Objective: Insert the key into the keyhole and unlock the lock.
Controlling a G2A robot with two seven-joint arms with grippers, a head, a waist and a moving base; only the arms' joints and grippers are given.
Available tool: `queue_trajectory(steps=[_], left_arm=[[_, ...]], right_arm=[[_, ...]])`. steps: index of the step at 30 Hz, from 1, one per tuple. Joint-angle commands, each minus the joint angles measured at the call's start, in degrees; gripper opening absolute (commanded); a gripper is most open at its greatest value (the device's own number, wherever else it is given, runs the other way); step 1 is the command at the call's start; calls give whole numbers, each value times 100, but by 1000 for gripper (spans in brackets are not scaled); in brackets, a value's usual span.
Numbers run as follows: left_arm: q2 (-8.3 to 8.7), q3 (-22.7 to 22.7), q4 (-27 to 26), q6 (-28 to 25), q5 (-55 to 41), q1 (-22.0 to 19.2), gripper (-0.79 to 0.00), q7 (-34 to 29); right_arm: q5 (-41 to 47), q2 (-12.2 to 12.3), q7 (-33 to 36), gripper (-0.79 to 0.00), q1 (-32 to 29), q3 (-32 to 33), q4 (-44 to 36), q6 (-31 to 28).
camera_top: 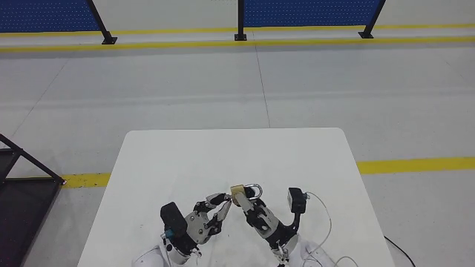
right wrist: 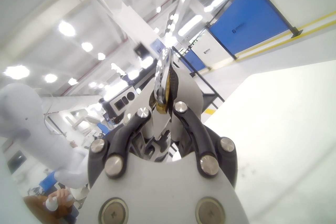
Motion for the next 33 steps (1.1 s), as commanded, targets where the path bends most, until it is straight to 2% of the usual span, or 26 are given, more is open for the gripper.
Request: queue_trajectory(steps=[1, 6, 9, 12, 17, 21, 31, 33], left_arm=[[26, -89, -34, -289, -271, 77, 0, -131], [132, -540, -195, -1288, -1244, 404, 0, -324], [224, -959, -249, -1950, -1944, 673, 0, -677], [335, -1466, -259, -2553, -2568, 1019, 0, -1197], [469, -2375, -333, -2807, -3436, 1622, 0, -1835], [519, -2804, -349, -2977, -3957, 1912, 0, -2113], [524, -2893, -339, -2958, -4058, 1946, 0, -2169], [524, -2893, -339, -2958, -4058, 1946, 0, -2169]], right_arm=[[-50, -6, -111, -785, 8, 42, 19, 121], [7, -24, 34, -785, 147, -17, 185, 282], [89, -38, 476, -785, 346, -120, 394, 501], [125, -70, 962, -785, 620, -241, 673, 968], [450, -168, 1926, -785, 1108, -667, 1515, 1253], [534, -358, 2441, -785, 1629, -1212, 2174, 1615], [311, -811, 2514, -782, 2294, -2155, 2817, 2466], [242, -871, 2450, -606, 2362, -2237, 2920, 2639]])
